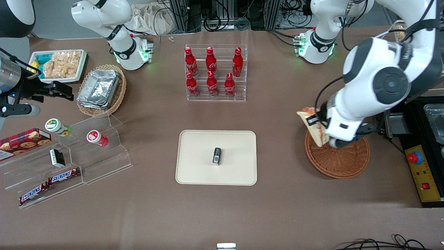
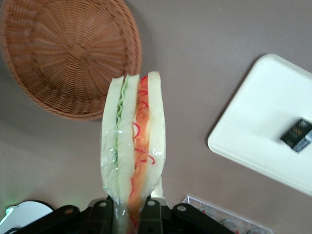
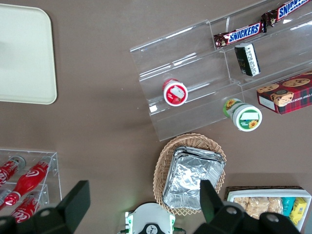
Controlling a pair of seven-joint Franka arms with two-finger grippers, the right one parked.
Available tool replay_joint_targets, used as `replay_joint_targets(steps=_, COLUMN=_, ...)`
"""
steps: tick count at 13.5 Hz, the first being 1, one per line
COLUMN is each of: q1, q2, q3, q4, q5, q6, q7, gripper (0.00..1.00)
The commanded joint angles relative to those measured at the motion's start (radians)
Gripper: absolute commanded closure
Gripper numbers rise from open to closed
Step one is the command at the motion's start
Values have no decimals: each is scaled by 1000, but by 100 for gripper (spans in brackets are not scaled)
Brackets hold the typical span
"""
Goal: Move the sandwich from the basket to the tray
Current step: 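Carry the sandwich over the cream tray beside the black box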
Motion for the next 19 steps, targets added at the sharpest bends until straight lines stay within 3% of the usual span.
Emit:
replay_joint_targets(steps=1, q1=-59, q2=37, q3=-4, q4=47, q5=15, q6=-10, q7=24, gripper=100)
replay_joint_targets(steps=6, q1=-147, q2=119, q3=-38, q4=51, q5=35, q6=130, q7=18, gripper=100)
replay_joint_targets(steps=7, q1=-163, q2=152, q3=-40, q4=53, q5=75, q6=147, q7=21, gripper=100)
replay_joint_targets(steps=9, q1=-260, q2=221, q3=-40, q4=53, q5=251, q6=214, q7=8, gripper=100)
replay_joint_targets(steps=10, q1=-271, q2=244, q3=-40, q4=53, q5=285, q6=268, q7=6, gripper=100)
replay_joint_targets(steps=19, q1=-301, q2=475, q3=-38, q4=76, q5=298, q6=562, q7=20, gripper=100)
